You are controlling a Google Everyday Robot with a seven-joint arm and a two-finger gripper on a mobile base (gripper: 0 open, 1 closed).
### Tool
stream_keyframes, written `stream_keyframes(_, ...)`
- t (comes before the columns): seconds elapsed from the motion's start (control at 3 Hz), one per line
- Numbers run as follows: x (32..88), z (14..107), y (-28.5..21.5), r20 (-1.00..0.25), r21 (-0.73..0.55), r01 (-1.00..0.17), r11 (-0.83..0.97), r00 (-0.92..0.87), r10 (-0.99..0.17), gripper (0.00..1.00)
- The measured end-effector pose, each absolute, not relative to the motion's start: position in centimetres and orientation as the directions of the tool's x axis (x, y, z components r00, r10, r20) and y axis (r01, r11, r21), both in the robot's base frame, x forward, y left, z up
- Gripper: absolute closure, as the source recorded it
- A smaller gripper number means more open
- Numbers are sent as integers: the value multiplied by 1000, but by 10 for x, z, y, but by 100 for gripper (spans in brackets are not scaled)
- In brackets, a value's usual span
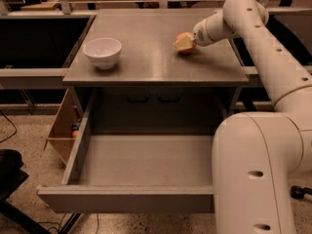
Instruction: Pick apple from top drawer and place on counter
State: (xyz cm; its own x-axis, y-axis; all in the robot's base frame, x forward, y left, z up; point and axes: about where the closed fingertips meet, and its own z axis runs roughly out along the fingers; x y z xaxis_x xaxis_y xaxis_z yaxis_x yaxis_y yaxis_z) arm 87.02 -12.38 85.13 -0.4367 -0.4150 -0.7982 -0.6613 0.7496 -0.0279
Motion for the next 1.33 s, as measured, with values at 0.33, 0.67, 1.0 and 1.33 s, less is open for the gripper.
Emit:
stream_keyframes(0.33, 870, 851, -124, -798, -28, -661, 750, -437, -415, 34)
stream_keyframes(0.67, 870, 851, -124, -798, -28, -661, 749, -437, -415, 11)
stream_keyframes(1.0, 870, 851, -124, -798, -28, -661, 749, -437, -415, 0)
stream_keyframes(1.33, 870, 851, -124, -798, -28, -661, 749, -437, -415, 0)
